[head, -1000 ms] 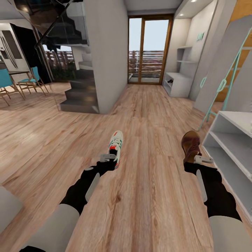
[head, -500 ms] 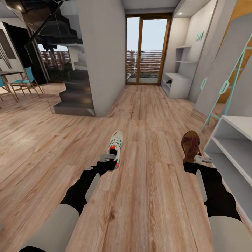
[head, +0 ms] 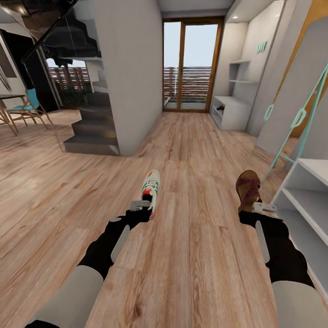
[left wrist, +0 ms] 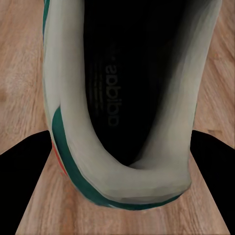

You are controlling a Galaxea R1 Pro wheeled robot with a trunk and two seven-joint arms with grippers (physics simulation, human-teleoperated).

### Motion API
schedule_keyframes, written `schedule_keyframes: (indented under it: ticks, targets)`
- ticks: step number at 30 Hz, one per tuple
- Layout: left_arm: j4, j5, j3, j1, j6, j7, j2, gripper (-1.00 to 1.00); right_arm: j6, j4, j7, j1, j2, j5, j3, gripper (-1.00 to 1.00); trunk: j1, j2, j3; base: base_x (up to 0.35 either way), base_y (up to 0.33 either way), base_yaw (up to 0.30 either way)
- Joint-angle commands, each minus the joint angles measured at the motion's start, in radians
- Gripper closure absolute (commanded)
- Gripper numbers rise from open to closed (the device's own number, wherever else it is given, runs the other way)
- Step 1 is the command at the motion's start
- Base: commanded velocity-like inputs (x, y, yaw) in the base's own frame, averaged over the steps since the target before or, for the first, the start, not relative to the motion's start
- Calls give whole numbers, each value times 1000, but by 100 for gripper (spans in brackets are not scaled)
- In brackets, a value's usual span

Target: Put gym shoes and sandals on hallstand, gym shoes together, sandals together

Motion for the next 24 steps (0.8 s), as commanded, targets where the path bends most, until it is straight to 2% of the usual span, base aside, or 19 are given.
schedule_keyframes:
  ticks: [1,24]
  targets:
    - [-1,7,0,0,6,0,0,100,5,-1,0,-1,-1,3,0,100,0,0,0,346,-87,0]
    - [-1,7,0,0,6,0,0,100,5,-1,0,-1,0,3,0,100,0,0,3,346,-21,0]
